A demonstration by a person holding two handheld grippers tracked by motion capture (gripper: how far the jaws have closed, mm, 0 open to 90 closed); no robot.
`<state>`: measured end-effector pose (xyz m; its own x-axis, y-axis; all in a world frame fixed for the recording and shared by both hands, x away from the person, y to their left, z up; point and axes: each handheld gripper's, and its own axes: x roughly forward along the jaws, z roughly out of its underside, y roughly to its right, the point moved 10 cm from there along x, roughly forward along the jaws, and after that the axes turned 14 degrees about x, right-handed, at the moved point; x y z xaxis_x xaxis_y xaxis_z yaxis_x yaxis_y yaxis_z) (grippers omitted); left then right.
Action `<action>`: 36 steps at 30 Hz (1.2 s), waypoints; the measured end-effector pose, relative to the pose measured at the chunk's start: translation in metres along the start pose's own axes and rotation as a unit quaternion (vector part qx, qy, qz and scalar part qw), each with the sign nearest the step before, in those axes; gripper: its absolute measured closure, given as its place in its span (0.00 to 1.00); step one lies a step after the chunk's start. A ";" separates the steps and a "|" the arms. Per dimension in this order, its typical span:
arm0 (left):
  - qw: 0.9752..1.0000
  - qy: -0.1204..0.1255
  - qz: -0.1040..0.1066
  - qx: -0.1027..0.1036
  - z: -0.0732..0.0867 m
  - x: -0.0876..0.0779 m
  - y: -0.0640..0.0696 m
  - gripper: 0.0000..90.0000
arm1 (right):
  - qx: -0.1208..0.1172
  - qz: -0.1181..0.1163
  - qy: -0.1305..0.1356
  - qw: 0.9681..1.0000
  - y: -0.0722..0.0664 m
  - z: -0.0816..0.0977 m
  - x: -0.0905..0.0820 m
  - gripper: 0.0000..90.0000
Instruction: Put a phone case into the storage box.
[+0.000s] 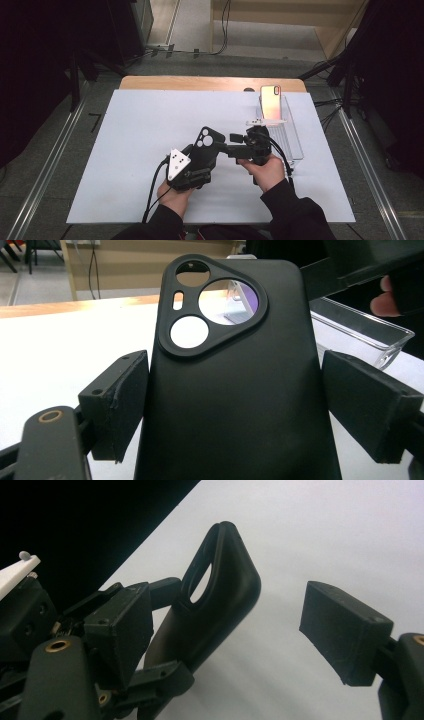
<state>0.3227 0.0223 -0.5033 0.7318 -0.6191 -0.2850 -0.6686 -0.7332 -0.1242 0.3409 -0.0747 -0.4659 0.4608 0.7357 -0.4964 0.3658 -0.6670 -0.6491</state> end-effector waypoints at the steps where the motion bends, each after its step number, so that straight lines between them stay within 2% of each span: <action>1: 1.000 0.001 0.000 0.000 0.000 0.000 0.000 0.16 | 0.001 -0.001 -0.002 1.000 0.000 0.000 0.001 0.22; 4: 1.000 0.002 -0.004 0.000 -0.001 -0.001 0.001 0.16 | 0.010 -0.006 -0.004 1.000 -0.001 -0.001 0.005 0.23; 10: 1.000 0.003 0.000 -0.003 -0.001 -0.001 0.003 0.16 | 0.026 -0.014 -0.010 1.000 0.000 -0.001 0.014 0.26; 13: 1.000 0.003 0.002 -0.005 -0.002 -0.001 0.004 0.16 | 0.033 -0.018 -0.014 0.999 -0.001 -0.001 0.017 0.33; 16: 1.000 0.005 0.004 -0.012 -0.002 -0.002 0.005 0.16 | 0.046 -0.026 -0.014 0.999 0.000 -0.003 0.018 0.45; 20: 1.000 0.010 0.010 -0.018 -0.004 -0.002 0.008 0.16 | 0.047 -0.029 -0.014 0.998 0.000 -0.004 0.018 0.61; 23: 1.000 0.013 0.013 -0.021 -0.005 -0.002 0.009 0.16 | 0.050 -0.041 -0.017 0.998 -0.002 -0.004 0.016 0.71; 28: 1.000 0.014 0.016 -0.021 -0.005 -0.001 0.012 0.16 | 0.075 -0.071 -0.027 0.994 -0.005 -0.005 0.012 0.79; 36: 0.999 0.018 0.023 -0.025 -0.006 -0.001 0.012 0.15 | 0.074 -0.087 -0.028 0.993 -0.012 -0.005 0.009 0.85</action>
<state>0.3143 0.0125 -0.4992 0.7052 -0.6619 -0.2540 -0.6950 -0.7162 -0.0634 0.3448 -0.0607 -0.4592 0.3534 0.8468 -0.3976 0.3121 -0.5074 -0.8032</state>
